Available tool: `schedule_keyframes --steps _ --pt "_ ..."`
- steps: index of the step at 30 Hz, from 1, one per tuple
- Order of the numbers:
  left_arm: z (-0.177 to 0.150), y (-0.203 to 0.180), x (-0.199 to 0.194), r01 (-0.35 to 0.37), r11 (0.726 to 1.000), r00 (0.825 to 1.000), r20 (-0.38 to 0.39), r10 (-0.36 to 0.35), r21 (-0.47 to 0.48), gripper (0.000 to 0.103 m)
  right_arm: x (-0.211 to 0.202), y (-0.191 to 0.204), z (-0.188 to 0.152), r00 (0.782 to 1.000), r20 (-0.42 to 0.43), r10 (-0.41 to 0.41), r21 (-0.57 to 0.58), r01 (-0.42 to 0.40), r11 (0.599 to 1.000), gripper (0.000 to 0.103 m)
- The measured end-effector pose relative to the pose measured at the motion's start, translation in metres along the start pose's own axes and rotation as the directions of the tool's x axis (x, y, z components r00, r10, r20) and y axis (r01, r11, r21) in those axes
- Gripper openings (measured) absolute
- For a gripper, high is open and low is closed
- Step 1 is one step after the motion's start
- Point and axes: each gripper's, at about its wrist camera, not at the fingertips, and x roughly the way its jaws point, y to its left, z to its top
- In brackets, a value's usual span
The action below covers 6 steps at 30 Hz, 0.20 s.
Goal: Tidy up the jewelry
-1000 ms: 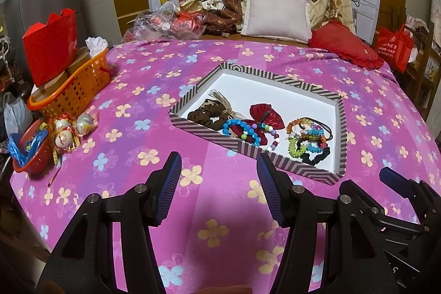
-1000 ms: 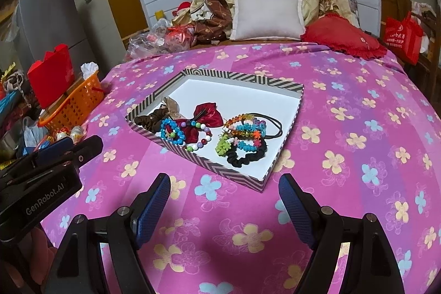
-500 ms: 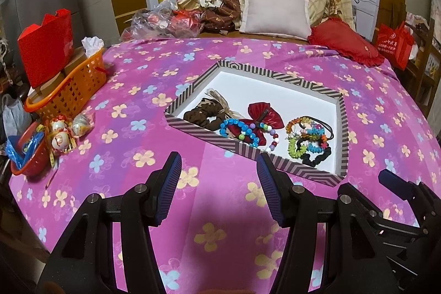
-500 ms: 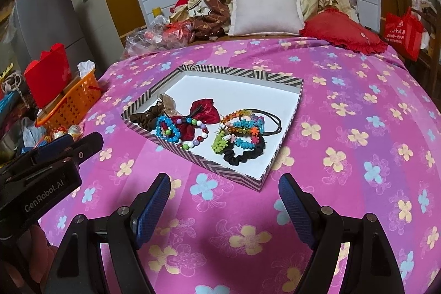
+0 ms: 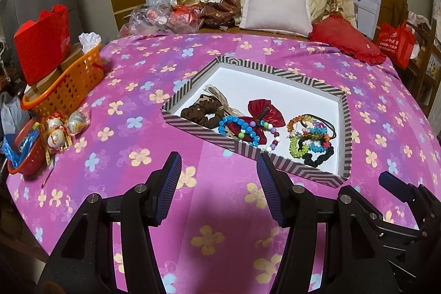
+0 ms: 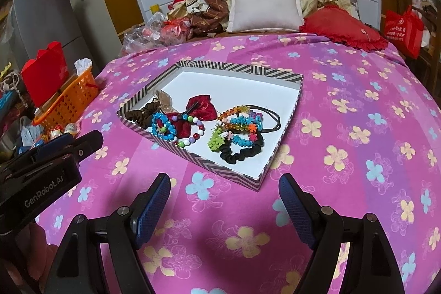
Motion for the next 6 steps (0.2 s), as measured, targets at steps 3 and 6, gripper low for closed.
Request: schedule_keyframes --steps 3,6 --pt "0.0 0.001 0.001 -0.005 1.0 1.0 0.006 0.005 -0.002 0.057 0.002 -0.005 0.0 1.0 -0.003 -0.003 0.004 0.003 1.0 0.079" --pt "-0.001 0.005 0.007 -0.004 1.0 1.0 -0.008 0.004 -0.005 0.057 0.002 -0.012 0.0 1.0 -0.002 -0.008 0.008 0.008 1.0 0.079"
